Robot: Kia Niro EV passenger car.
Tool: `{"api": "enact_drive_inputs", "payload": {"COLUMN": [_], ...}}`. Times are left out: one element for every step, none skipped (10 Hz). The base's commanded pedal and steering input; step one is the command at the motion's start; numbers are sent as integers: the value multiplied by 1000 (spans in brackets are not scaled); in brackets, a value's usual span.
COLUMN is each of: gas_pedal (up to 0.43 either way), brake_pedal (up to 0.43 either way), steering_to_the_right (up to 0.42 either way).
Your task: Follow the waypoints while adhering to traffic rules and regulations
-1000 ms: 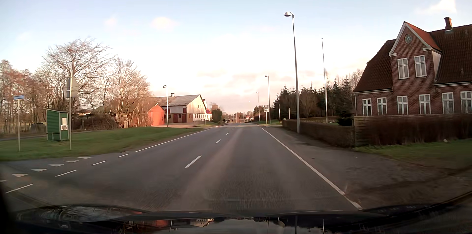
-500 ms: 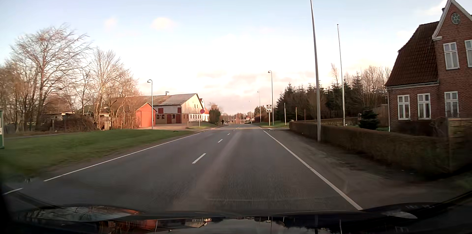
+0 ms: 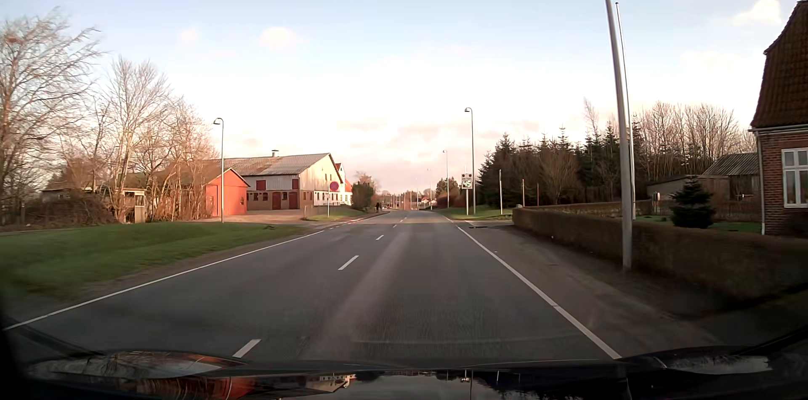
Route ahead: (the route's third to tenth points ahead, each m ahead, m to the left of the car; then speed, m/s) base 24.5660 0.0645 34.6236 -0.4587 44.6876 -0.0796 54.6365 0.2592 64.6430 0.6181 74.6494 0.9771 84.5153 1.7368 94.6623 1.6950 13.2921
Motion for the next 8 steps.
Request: {"api": "enact_drive_inputs", "payload": {"gas_pedal": [138, 138, 138, 138, 138, 138, 138, 138], "brake_pedal": [0, 0, 0, 0, 0, 0, 0, 0], "steering_to_the_right": [0, 0, 0, 0, 1, 1, 2, 2]}}
